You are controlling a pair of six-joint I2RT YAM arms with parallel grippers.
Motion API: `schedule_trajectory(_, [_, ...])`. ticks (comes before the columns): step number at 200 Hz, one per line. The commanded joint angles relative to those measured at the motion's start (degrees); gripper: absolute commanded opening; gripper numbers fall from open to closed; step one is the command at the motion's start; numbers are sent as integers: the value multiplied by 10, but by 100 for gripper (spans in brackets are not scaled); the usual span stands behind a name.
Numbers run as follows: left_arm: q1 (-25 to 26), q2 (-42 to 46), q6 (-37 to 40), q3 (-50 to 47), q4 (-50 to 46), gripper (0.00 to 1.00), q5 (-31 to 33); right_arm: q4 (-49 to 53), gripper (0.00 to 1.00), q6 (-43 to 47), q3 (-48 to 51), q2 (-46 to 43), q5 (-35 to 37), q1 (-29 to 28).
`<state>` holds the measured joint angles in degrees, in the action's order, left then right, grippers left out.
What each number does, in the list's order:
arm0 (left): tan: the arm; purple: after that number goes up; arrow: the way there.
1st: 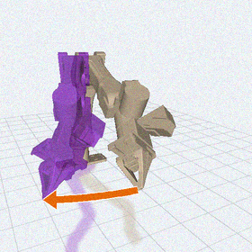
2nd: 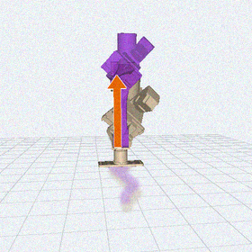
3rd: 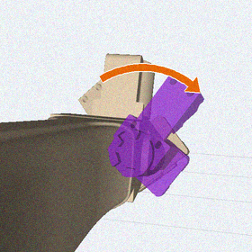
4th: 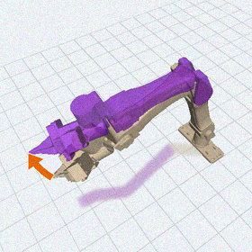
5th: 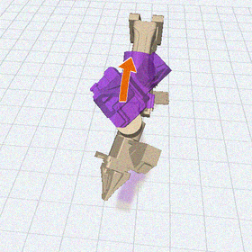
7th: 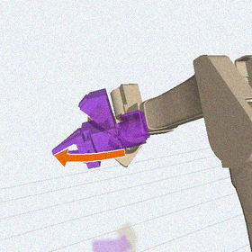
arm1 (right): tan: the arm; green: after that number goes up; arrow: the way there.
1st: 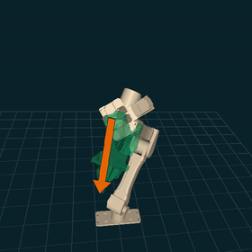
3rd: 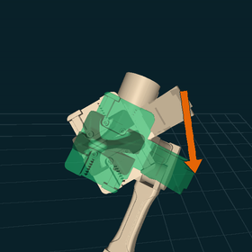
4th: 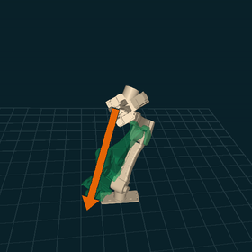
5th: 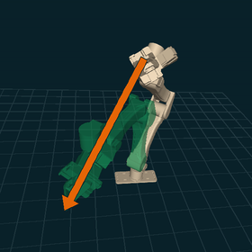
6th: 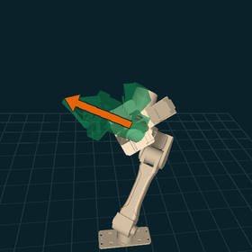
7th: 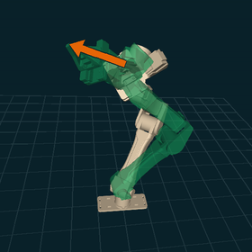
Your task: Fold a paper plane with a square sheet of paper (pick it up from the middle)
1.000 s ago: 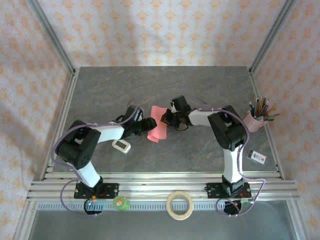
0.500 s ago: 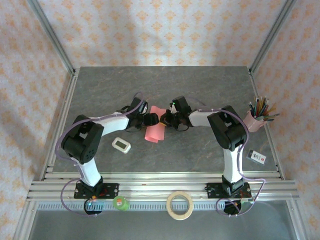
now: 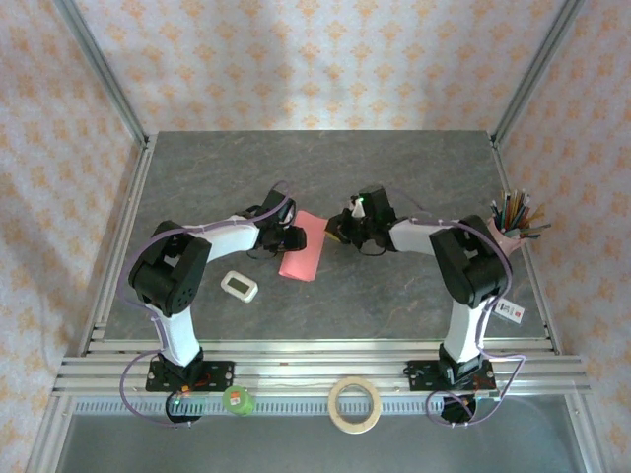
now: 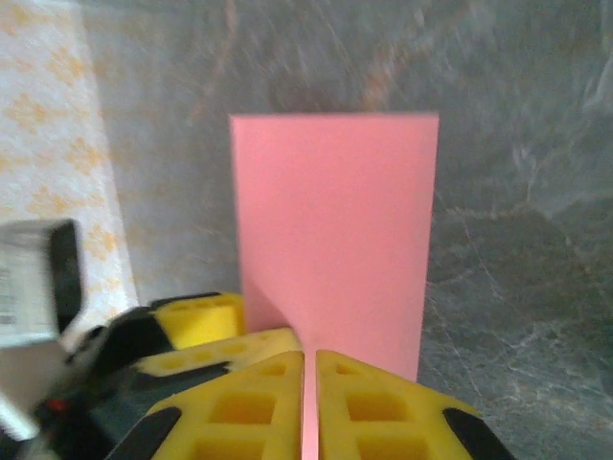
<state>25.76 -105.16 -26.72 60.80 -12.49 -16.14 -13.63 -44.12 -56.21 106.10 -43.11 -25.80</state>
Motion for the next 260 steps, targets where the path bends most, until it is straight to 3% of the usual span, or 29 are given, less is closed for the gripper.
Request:
schedule_trajectory(1, [-5, -22, 22, 8, -36, 43, 36, -14, 13, 6, 10, -29, 29, 6])
schedule_trajectory(36, [-5, -25, 26, 10, -35, 33, 37, -10, 13, 8, 13, -30, 34, 6])
schedule_trajectory(67, [-5, -27, 17, 7, -30, 30, 35, -14, 13, 6, 18, -27, 32, 5])
schedule_trajectory(123, [-4, -1, -82, -39, 35, 30, -14, -13, 13, 4, 18, -28, 36, 6])
schedule_trajectory(154, [-1, 13, -139, -66, 58, 30, -2, -16, 13, 1, 20, -26, 35, 5])
schedule_trajectory(260, [-1, -22, -148, -70, 49, 34, 53, -18, 13, 0, 17, -12, 29, 2])
